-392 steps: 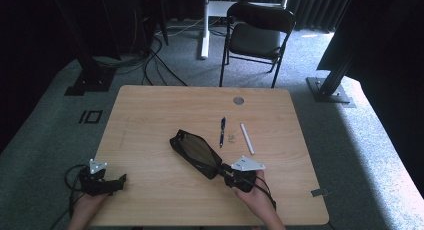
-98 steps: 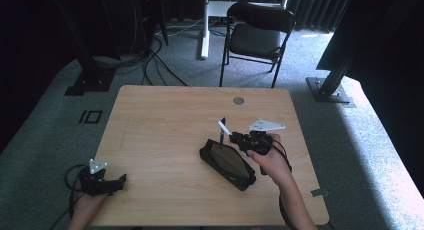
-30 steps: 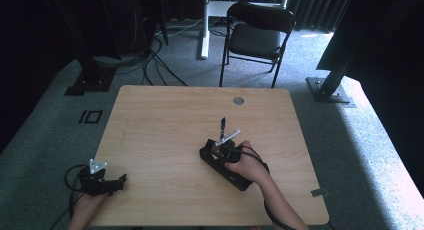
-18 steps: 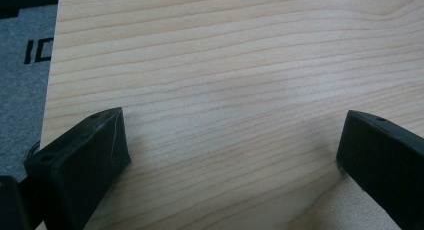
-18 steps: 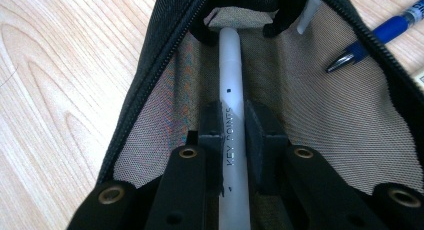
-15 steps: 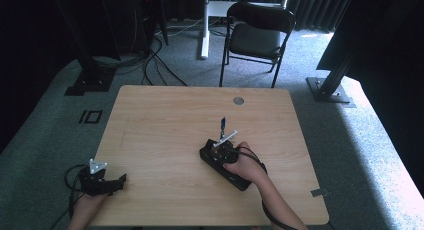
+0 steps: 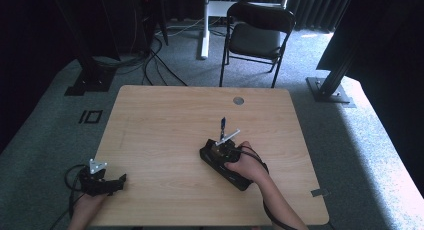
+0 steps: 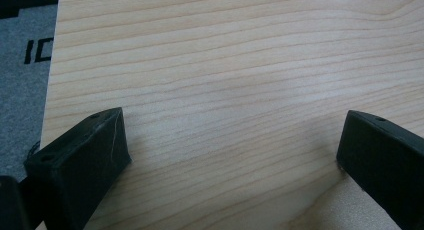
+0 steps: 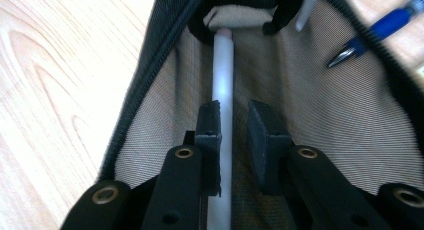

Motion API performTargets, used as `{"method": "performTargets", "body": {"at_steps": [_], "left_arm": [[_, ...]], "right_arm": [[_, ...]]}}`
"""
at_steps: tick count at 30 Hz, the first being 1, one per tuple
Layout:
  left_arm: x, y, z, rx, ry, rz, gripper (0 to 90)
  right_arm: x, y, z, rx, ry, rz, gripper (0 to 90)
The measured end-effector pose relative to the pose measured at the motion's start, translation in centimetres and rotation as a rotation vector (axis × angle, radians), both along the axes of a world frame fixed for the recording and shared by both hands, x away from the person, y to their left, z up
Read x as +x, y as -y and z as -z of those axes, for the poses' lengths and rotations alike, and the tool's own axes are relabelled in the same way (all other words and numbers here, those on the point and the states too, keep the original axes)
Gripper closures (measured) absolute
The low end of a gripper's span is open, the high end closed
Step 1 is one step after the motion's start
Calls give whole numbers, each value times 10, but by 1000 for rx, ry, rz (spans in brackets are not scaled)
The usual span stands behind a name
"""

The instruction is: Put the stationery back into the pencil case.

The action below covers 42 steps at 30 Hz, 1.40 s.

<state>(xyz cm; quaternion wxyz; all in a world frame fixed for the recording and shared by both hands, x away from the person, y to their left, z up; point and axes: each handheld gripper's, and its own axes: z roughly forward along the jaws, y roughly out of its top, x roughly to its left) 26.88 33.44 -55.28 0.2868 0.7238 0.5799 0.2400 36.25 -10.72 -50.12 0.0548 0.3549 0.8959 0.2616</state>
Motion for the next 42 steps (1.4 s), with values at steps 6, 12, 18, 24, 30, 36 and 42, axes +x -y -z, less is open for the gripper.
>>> {"method": "performTargets", "body": {"at_steps": [6, 12, 18, 24, 30, 36, 42], "left_arm": [[0, 0, 0, 0, 0, 0, 4], [0, 0, 0, 0, 0, 0, 4], [0, 0, 0, 0, 0, 0, 4], [0, 0, 0, 0, 0, 0, 4], [0, 0, 0, 0, 0, 0, 4], [0, 0, 0, 0, 0, 0, 4], [0, 0, 0, 0, 0, 0, 4]], "right_arm": [[-2, 8, -18, 40, 40, 8, 760], [-5, 15, -31, 84, 64, 12, 766], [-7, 21, -41, 127, 105, 21, 768], [-6, 29, -49, 191, 138, 52, 760], [-1, 36, -53, 241, 202, 123, 748], [8, 42, -51, 225, 241, 189, 731], [17, 48, -47, 245, 247, 243, 719]]}}
